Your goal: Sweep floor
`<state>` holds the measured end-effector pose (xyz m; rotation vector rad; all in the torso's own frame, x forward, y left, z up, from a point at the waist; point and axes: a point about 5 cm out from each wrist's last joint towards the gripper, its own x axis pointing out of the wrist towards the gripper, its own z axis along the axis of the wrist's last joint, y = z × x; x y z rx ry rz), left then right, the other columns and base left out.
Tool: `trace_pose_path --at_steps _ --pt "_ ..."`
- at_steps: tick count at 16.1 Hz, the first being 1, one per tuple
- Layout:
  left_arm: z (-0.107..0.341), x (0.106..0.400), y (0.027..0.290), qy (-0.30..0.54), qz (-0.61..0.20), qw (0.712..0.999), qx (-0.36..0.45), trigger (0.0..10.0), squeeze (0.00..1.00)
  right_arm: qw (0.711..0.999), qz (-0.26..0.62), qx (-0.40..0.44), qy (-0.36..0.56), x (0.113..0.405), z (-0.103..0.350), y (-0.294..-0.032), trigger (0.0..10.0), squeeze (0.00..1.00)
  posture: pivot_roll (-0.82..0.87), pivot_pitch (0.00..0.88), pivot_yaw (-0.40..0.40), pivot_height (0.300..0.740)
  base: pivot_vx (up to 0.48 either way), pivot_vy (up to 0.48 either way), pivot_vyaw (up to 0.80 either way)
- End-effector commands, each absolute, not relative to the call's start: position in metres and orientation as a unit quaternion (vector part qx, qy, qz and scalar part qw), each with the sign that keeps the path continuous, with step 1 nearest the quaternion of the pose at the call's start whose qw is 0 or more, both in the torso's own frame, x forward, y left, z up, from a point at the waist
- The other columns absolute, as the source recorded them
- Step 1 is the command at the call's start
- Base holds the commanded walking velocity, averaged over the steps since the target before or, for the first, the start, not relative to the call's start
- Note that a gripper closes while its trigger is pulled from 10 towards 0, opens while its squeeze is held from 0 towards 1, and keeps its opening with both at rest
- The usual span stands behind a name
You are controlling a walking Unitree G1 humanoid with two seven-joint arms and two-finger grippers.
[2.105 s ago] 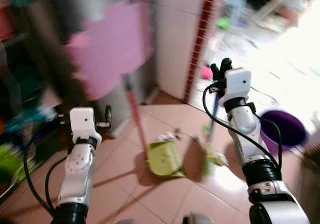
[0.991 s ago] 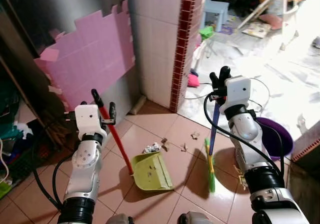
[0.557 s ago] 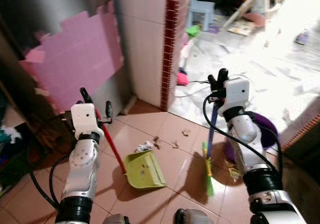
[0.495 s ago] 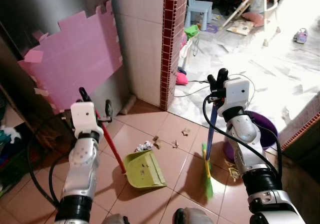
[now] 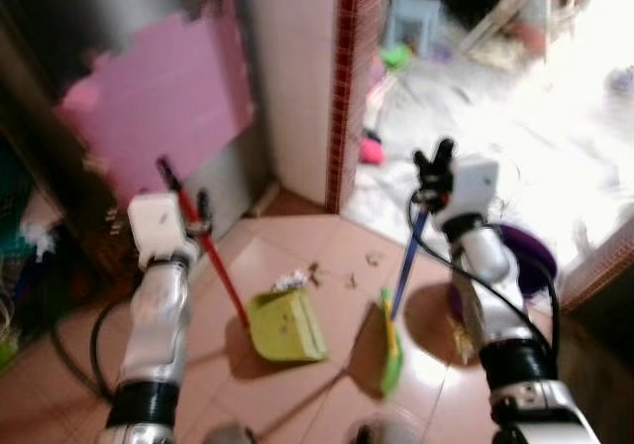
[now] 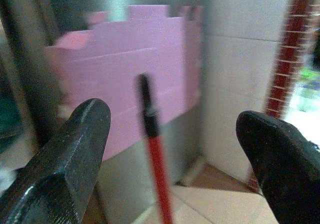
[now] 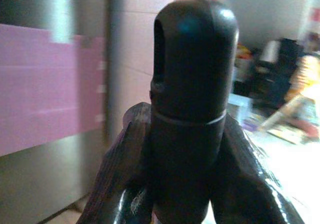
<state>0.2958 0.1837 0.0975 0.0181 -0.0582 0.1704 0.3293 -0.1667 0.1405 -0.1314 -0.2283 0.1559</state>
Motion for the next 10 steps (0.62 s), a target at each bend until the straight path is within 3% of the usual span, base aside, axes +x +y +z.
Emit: trace_pose_path --at_steps 1,10 --pt "0.092 0.293 0.186 -0.017 0.090 0.996 0.014 10.0 0.00 0.984 0.093 -0.071 -0.134 0.331 0.151 -0.161 10.0 0.00 -0.07 0.000 0.013 0.740 0.000 0.000 0.00" --pt "0.085 0.278 0.197 -0.003 0.119 0.992 0.036 10.0 0.00 0.984 0.120 -0.052 -0.123 0.328 0.140 -0.145 10.0 0.00 -0.04 0.000 0.026 0.740 0.000 0.000 0.00"
